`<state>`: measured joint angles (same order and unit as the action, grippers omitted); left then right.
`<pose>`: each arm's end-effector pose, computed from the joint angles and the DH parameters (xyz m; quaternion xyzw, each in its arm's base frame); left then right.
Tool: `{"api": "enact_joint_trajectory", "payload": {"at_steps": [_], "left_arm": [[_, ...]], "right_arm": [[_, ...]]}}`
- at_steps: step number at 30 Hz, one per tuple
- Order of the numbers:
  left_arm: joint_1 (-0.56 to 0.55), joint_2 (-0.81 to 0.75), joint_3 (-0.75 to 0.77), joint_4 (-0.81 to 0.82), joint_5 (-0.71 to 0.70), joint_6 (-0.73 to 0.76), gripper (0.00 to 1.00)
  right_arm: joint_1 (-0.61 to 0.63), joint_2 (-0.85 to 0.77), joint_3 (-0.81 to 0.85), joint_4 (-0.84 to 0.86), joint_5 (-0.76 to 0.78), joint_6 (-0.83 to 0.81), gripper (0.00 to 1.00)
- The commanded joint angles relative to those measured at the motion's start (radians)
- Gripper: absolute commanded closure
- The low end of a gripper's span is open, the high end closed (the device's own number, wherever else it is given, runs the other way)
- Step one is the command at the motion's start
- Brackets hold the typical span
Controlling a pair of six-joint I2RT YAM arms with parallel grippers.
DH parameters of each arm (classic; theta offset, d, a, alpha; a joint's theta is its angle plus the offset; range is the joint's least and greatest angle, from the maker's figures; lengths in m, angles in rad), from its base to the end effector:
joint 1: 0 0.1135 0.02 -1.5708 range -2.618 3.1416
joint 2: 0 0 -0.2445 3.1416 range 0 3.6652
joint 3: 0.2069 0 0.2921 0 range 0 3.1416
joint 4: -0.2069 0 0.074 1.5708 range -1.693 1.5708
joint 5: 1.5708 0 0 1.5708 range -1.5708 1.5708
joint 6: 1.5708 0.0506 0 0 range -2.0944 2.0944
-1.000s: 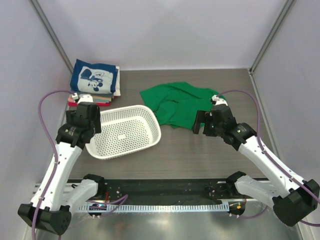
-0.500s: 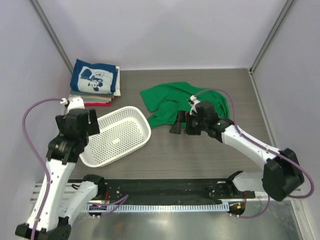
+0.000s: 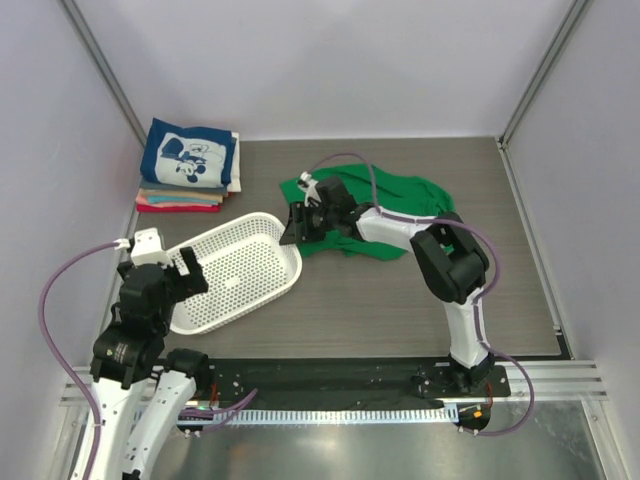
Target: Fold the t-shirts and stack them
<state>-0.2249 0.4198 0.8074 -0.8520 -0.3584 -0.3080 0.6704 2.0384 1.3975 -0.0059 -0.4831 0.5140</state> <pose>0.1475 -0.0155 0.3224 -0.1283 0.8326 0.0102 0.5387 0.3694 0.3229 0.1373 -0.1742 0.8582 0.4192 0.2396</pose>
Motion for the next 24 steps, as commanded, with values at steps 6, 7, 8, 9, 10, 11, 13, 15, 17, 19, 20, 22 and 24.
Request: {"api": "enact_joint_trajectory", "payload": {"at_steps": [6, 7, 8, 9, 10, 11, 13, 15, 17, 19, 20, 22, 24], "left_arm": [[0.001, 0.004, -0.004, 0.079, 0.052, 0.003, 0.06], [0.004, 0.001, -0.004, 0.079, 0.050, 0.001, 0.06], [0.006, -0.007, -0.007, 0.079, 0.047, 0.001, 0.06], [0.007, -0.012, -0.007, 0.079, 0.045, 0.001, 0.06], [0.012, -0.013, -0.008, 0.080, 0.045, 0.000, 0.06], [0.010, -0.016, -0.008, 0.080, 0.044, 0.001, 0.06], [0.012, -0.022, -0.007, 0.079, 0.042, 0.001, 0.06], [0.015, -0.026, -0.008, 0.079, 0.039, 0.000, 0.06], [0.028, -0.030, -0.008, 0.077, 0.035, -0.002, 0.06], [0.057, -0.045, -0.010, 0.074, 0.027, -0.005, 0.06], [0.070, -0.053, -0.010, 0.074, 0.024, -0.006, 0.06], [0.100, -0.075, -0.014, 0.077, 0.022, -0.009, 0.05], [0.127, -0.085, -0.017, 0.083, 0.032, -0.009, 0.05]], "right_arm": [[0.196, -0.030, -0.017, 0.026, 0.115, 0.071, 0.99], [0.208, -0.046, -0.059, 0.035, 0.189, 0.116, 0.99], [0.237, -0.064, -0.084, 0.049, 0.225, 0.168, 0.99], [0.250, -0.090, -0.107, 0.073, 0.259, 0.282, 0.99], [0.268, -0.099, -0.142, 0.104, 0.277, 0.305, 0.99], [0.303, -0.104, -0.141, 0.119, 0.291, 0.311, 0.99], [0.340, -0.086, -0.074, 0.090, 0.316, 0.320, 0.99], [0.372, -0.064, -0.014, 0.019, 0.368, 0.359, 0.99], [0.394, -0.026, 0.063, 0.014, 0.361, 0.438, 0.99], [0.428, 0.021, 0.139, 0.012, 0.354, 0.500, 0.99], [0.439, 0.038, 0.164, 0.012, 0.350, 0.553, 0.99], [0.469, 0.077, 0.248, 0.032, 0.321, 0.587, 0.99], [0.486, 0.127, 0.320, 0.073, 0.293, 0.638, 0.99]]}}
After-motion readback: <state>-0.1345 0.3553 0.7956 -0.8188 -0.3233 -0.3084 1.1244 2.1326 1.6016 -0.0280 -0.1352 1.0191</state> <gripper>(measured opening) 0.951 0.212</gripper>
